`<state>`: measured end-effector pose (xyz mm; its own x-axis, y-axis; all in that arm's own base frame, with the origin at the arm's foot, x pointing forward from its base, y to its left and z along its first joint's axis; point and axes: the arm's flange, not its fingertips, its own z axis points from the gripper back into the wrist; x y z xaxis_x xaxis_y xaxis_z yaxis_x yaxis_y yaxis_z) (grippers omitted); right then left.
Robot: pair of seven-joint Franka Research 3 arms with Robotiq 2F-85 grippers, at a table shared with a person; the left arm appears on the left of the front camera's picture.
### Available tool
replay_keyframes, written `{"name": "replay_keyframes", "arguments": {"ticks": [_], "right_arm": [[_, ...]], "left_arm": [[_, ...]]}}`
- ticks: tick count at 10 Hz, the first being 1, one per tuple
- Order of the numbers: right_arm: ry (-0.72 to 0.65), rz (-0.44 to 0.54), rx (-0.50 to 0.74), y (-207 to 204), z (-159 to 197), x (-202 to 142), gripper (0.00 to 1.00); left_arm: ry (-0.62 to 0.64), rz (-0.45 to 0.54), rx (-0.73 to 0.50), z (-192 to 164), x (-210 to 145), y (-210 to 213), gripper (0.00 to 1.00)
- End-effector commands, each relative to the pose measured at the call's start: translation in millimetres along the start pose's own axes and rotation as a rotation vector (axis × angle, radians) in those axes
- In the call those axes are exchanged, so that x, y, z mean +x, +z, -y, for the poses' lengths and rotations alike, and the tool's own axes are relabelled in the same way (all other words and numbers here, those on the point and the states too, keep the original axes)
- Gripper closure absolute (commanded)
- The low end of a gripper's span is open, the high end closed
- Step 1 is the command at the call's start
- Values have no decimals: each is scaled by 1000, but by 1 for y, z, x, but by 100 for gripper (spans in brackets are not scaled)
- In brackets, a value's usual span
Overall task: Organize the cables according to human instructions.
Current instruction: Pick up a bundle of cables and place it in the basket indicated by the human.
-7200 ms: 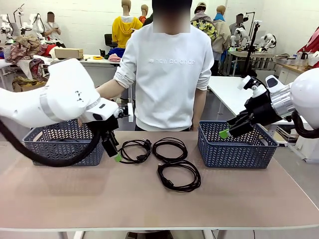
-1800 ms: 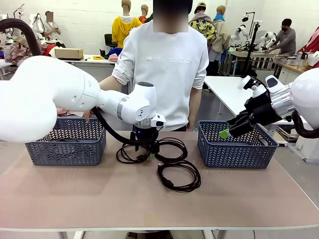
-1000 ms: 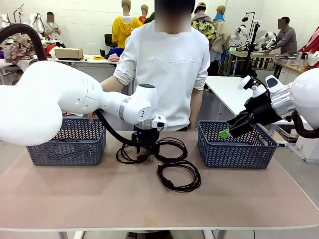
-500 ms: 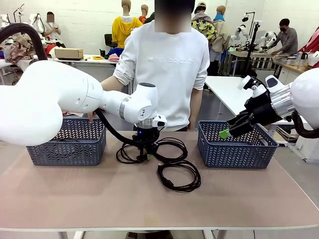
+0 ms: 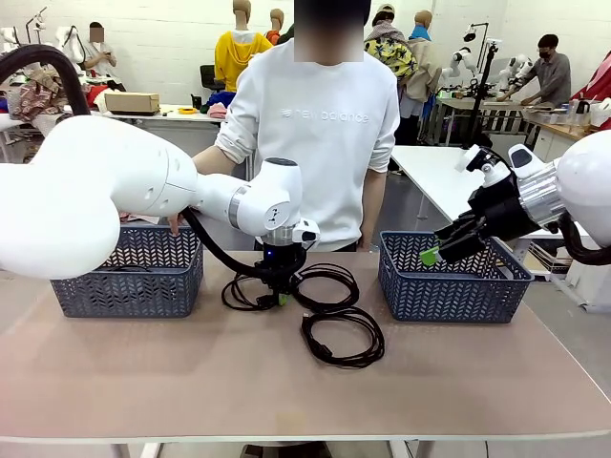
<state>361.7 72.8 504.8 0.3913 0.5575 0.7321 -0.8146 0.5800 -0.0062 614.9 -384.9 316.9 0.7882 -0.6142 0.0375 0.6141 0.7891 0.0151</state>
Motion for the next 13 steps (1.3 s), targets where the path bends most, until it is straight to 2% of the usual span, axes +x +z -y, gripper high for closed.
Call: {"name": "replay_keyframes", "arguments": {"ticks": [1,3,5,9,11,13], "right_arm": [[-3,17,14,-1,1,0,0],[-3,17,14,-1,1,0,0],[-3,17,14,-1,1,0,0],[-3,17,14,-1,1,0,0],[-3,17,14,-1,1,0,0],[-3,17,14,-1,1,0,0]], "left_arm": [[74,-7,1,-4,-7,4,100],[133,-23,50,-5,-13,15,100],[126,-9,97,-2,-19,41,100],[-13,41,124,23,-32,104,100],[-68,33,149,37,-54,141,100],[-141,31,120,41,-84,175,100]]}}
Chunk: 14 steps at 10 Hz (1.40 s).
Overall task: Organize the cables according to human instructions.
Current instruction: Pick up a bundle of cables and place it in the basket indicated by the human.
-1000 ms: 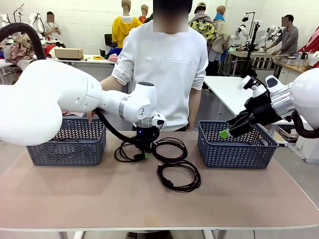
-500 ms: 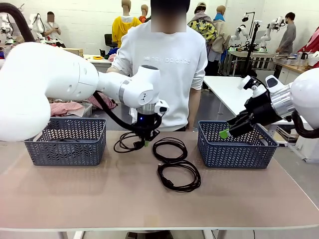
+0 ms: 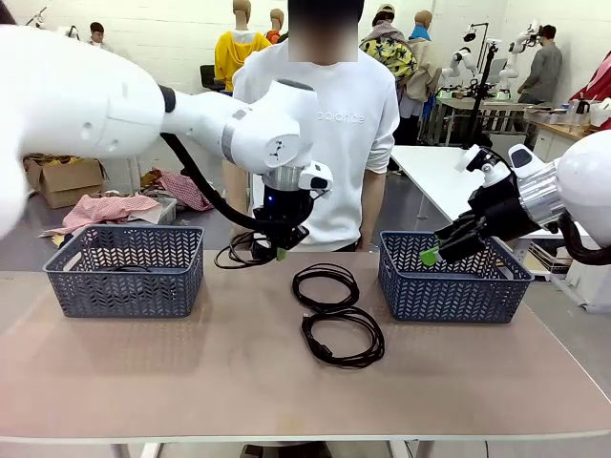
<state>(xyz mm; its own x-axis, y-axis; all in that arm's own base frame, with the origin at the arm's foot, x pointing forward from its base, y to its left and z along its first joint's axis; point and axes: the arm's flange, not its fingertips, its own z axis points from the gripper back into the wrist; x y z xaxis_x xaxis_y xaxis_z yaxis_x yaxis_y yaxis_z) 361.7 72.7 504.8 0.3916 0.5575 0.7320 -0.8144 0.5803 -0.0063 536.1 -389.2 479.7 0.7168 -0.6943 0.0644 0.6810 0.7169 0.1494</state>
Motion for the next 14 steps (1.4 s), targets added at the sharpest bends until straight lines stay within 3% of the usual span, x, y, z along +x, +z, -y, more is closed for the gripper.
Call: {"name": "replay_keyframes", "arguments": {"ticks": [1,3,7,10,14], "right_arm": [[-3,17,14,-1,1,0,0],[-3,17,14,-1,1,0,0],[-3,17,14,-1,1,0,0],[-3,17,14,-1,1,0,0],[-3,17,14,-1,1,0,0]], "left_arm": [[-39,2,1,-10,-49,25,100],[-99,14,15,-32,-92,44,100],[-131,60,38,-87,-155,45,100],[-18,84,38,-121,-187,37,100],[60,100,2,-158,-204,9,100]]}}
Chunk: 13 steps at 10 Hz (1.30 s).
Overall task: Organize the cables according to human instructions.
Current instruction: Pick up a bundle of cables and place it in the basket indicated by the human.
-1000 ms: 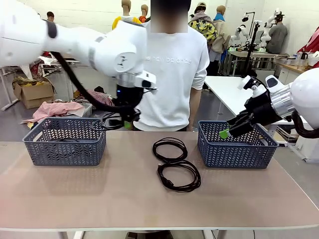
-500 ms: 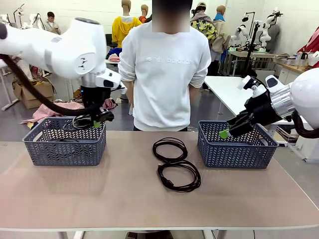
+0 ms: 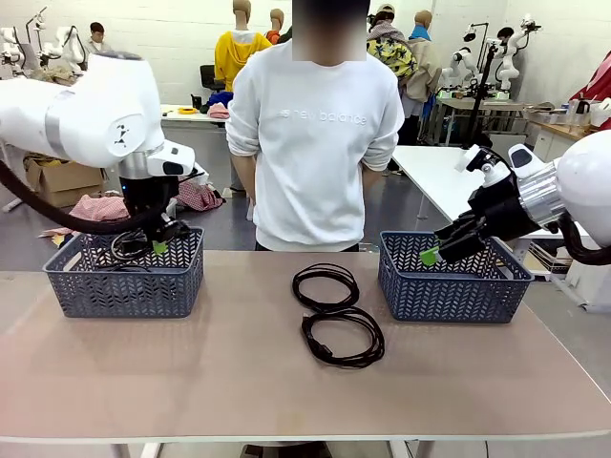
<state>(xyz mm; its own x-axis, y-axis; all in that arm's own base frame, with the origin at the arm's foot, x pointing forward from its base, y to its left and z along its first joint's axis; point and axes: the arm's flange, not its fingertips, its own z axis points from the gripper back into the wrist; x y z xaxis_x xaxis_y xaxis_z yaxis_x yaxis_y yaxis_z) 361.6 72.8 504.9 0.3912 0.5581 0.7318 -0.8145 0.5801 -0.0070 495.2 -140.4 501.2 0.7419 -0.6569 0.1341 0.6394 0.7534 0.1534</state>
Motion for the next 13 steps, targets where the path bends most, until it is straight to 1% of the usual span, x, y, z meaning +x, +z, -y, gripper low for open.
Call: {"name": "replay_keyframes", "arguments": {"ticks": [1,3,6,9,13], "right_arm": [[-3,18,14,-1,1,0,0],[-3,18,14,-1,1,0,0],[-3,18,14,-1,1,0,0],[-3,18,14,-1,1,0,0],[-3,18,14,-1,1,0,0]], "left_arm": [[22,41,-1,-17,-4,-9,100],[30,34,8,-36,-2,-17,100],[29,33,10,-54,2,-25,100],[45,31,19,-67,9,-25,100],[85,31,34,-74,28,-33,100]]}}
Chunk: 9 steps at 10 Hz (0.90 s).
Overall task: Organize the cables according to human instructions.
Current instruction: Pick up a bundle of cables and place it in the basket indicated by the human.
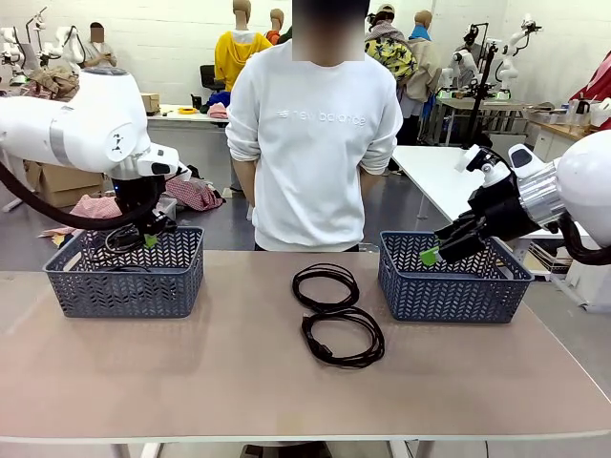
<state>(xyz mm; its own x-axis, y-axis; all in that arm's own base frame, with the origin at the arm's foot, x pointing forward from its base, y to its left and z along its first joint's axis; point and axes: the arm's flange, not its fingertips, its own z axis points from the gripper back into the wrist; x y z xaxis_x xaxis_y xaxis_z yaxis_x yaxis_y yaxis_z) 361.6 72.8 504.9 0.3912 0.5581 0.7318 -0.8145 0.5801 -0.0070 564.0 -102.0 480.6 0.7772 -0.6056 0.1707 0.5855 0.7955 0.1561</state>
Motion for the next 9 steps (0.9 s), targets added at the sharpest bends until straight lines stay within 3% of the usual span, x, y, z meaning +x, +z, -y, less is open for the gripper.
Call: {"name": "replay_keyframes", "arguments": {"ticks": [1,2,4,5,6,7,8,9], "right_arm": [[-3,18,14,-1,1,0,0],[-3,18,14,-1,1,0,0],[-3,18,14,-1,1,0,0],[-3,18,14,-1,1,0,0],[-3,18,14,-1,1,0,0],[-3,18,14,-1,1,0,0],[-3,18,14,-1,1,0,0],[-3,18,14,-1,1,0,0]], "left_arm": [[18,3,20,-5,8,-1,100],[14,2,18,-4,9,-2,100],[21,0,14,-5,9,-2,62],[32,7,14,-6,8,-2,59],[41,11,10,-7,7,-2,42],[51,11,5,-7,6,-1,39],[56,8,-1,-6,6,0,23],[58,7,-7,-6,6,2,20]]}}
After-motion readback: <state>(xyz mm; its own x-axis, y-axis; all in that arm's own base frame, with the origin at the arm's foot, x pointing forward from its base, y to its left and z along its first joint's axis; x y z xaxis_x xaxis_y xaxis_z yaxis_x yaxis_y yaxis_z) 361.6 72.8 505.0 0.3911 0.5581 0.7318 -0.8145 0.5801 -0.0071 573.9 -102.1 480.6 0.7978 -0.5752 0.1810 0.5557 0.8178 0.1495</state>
